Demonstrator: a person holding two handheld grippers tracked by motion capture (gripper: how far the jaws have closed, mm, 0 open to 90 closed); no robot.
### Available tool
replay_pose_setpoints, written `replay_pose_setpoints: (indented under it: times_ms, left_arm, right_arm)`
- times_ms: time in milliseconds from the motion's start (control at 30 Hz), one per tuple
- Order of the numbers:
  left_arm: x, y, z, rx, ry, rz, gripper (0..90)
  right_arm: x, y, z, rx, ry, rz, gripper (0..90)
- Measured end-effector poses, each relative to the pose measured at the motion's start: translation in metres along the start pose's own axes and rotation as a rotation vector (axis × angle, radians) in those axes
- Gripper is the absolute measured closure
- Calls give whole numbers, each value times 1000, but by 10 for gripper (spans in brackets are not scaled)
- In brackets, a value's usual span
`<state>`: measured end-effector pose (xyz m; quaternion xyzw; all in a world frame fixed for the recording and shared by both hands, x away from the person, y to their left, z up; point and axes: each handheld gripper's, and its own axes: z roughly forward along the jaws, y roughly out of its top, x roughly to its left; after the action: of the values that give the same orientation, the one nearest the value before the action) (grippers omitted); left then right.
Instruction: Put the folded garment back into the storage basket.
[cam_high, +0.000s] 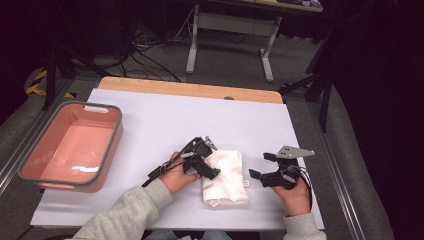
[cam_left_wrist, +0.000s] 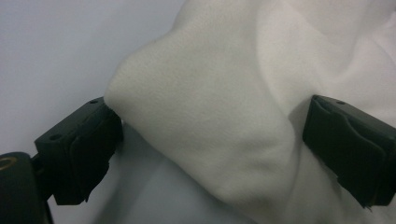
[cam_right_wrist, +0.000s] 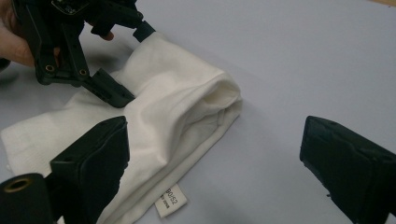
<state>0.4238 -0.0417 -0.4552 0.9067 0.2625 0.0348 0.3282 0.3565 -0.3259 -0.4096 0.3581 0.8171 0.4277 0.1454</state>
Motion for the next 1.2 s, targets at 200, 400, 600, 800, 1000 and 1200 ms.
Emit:
replay_pose_setpoints:
  times_ms: [200,400,600,800,1000,1200]
  left_arm:
    - [-1,-1,2,-21,0,12,53]
    - [-1,-1,2,-27,-2,16,63]
    - [-4,-1,0,-37,-17,34,154]
    - [-7,-1,-3,-39,-65,48,344]
    - [-8,-1,-4,-43,-122,35,554]
    - [-10,-1,-5,-53,-110,64,617]
  right_arm:
    - [1,0,1,5,4,-4,88]
    - [0,0,1,7,0,-2,89]
    - [0,0,2,15,-2,-3,90]
    - [2,0,3,22,-3,-8,91]
    - [2,0,4,26,0,-8,93]
    - [1,-1,4,26,2,-7,95]
